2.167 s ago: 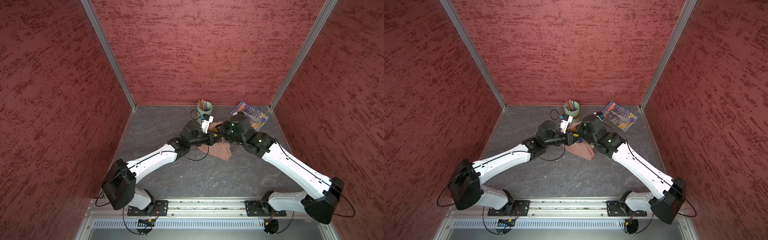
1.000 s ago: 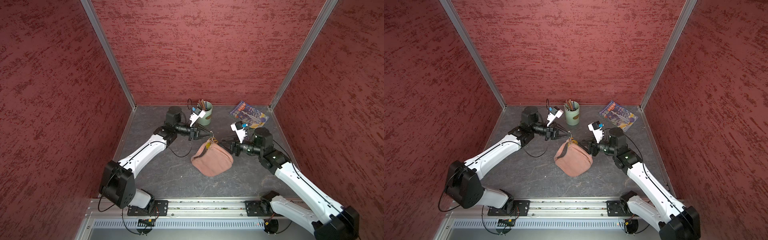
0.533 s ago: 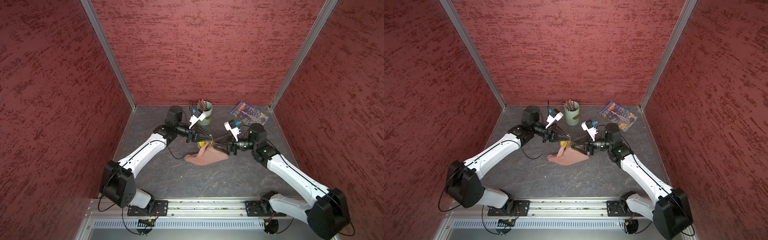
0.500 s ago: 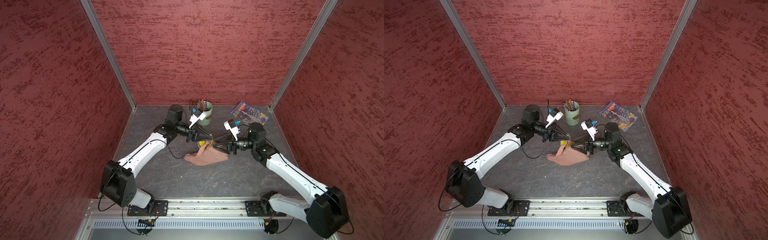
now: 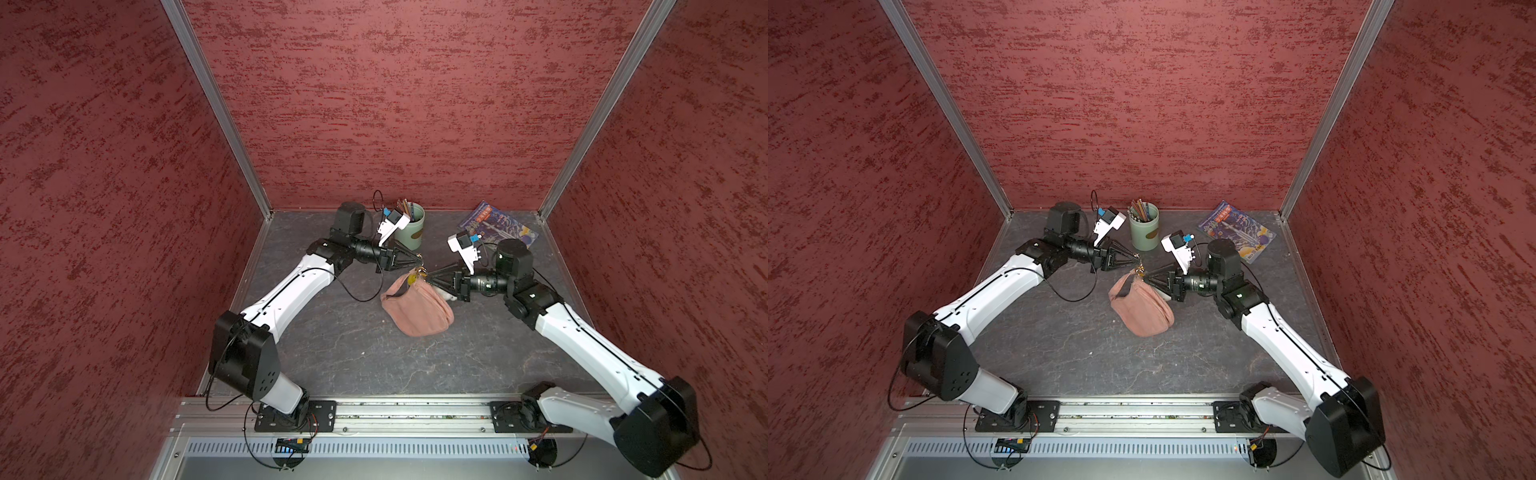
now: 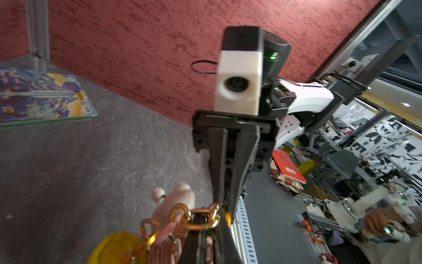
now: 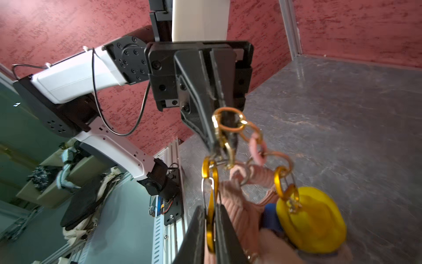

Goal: Remove the decoration from the bag
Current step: Remove the decoration item from the bag.

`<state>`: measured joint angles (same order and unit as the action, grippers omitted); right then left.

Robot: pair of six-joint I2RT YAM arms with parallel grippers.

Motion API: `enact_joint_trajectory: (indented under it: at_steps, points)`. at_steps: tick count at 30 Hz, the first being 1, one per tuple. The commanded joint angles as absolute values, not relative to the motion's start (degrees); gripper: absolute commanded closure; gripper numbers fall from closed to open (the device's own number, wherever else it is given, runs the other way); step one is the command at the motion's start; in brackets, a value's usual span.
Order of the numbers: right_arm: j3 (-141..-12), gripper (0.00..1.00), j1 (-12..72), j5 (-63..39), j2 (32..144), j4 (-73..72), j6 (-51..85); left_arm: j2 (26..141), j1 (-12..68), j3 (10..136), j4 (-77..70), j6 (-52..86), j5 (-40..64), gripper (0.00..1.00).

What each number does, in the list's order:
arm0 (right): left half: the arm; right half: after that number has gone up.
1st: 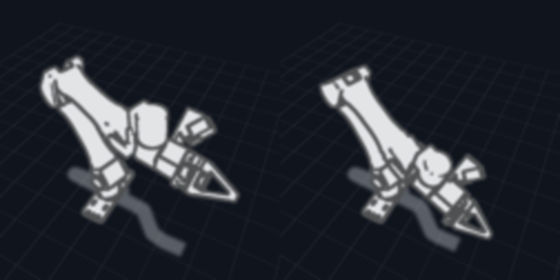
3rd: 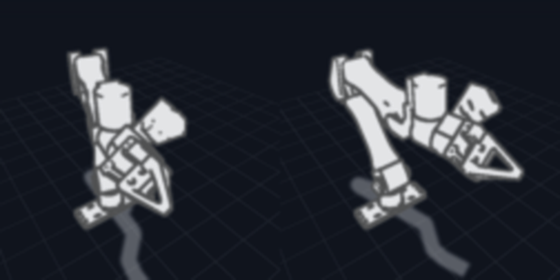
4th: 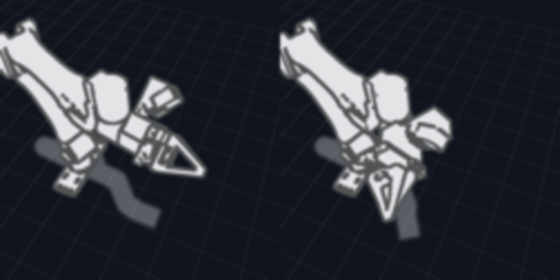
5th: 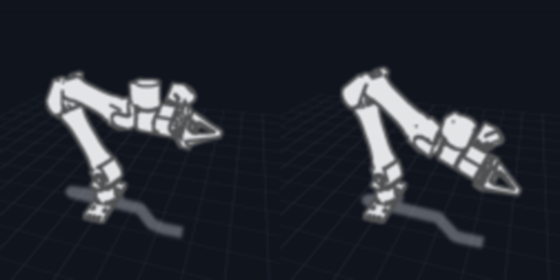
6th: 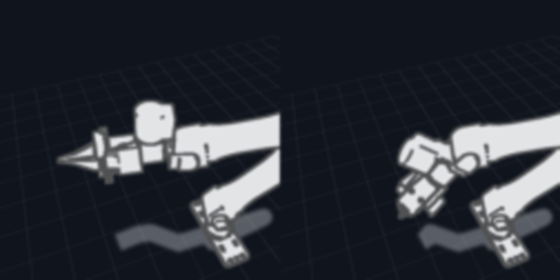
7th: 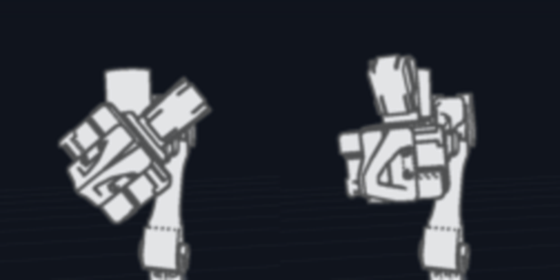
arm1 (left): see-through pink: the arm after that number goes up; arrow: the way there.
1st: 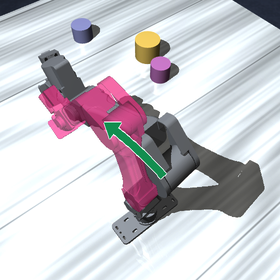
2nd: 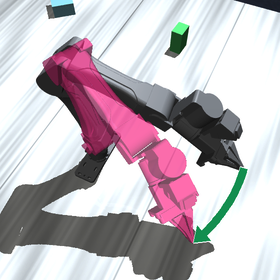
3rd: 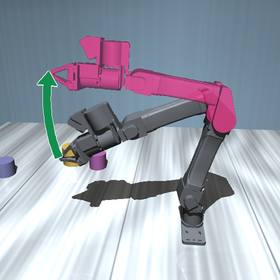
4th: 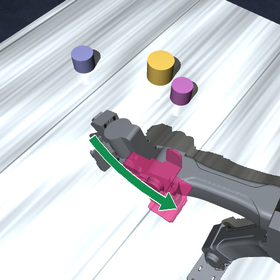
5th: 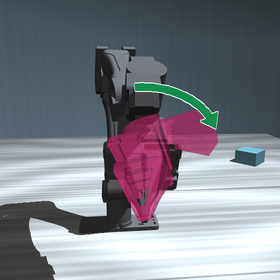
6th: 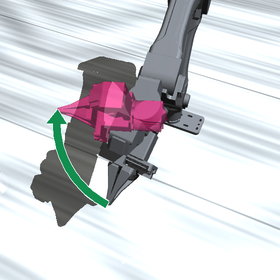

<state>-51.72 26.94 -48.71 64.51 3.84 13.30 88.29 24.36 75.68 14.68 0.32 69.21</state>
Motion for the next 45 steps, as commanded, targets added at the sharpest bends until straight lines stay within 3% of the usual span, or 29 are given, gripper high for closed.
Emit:
enact_joint_trajectory:
  at_steps: [1, 4, 7, 14, 18, 27, 34, 39, 45]
  points:
    - [-54.58, 0.97, 29.27, -34.12, 61.82, 15.49, 6.74, 87.7, 23.9, 75.81, 13.77, 2.34, 60.06, 1.0]
    - [-57.84, 0.98, 32.09, -23.94, 60.41, 22.99, 3.42, 86.59, 23.96, 73.38, 10.36, 4.7, 55.49, 1.0]
    - [-60.09, 0.92, 37.36, -14.31, 59.78, 26.72, 3.58, 85.72, 24.59, 70.09, 4.6, 8.25, 52.8, 1.0]
    - [-64.04, 0.91, 53.21, 18.29, 65.86, 33.43, 9.17, 84.3, 24.96, 62.65, -7.48, 14.71, 51.01, 1.0]
    - [-65.04, 0.86, 59.61, 24.89, 70.4, 32.5, 11.58, 83.6, 25.13, 61.76, -9.08, 15.95, 51.45, 1.0]
    - [-61.64, 0.65, 59.71, 7.77, 63.95, 25.95, 16.93, 81.17, 24.42, 60.19, -11.26, 13.62, 57.34, 1.0]
    - [-56.27, 0.58, 43.93, -16.29, 51.89, 25.13, 16.45, 81.02, 22.68, 59.16, -17.33, 12.72, 66.66, 1.0]
    - [-51.57, 0.56, 30.95, -33.94, 51.43, 20.28, 14.69, 82.66, 22.64, 60.51, -20.23, 12.3, 72.0, 1.0]
    - [-52.89, 0.53, 28.67, -35.9, 56.8, 17.03, 9.98, 83.75, 22.65, 62.91, -18.3, 11.7, 74.26, 1.0]
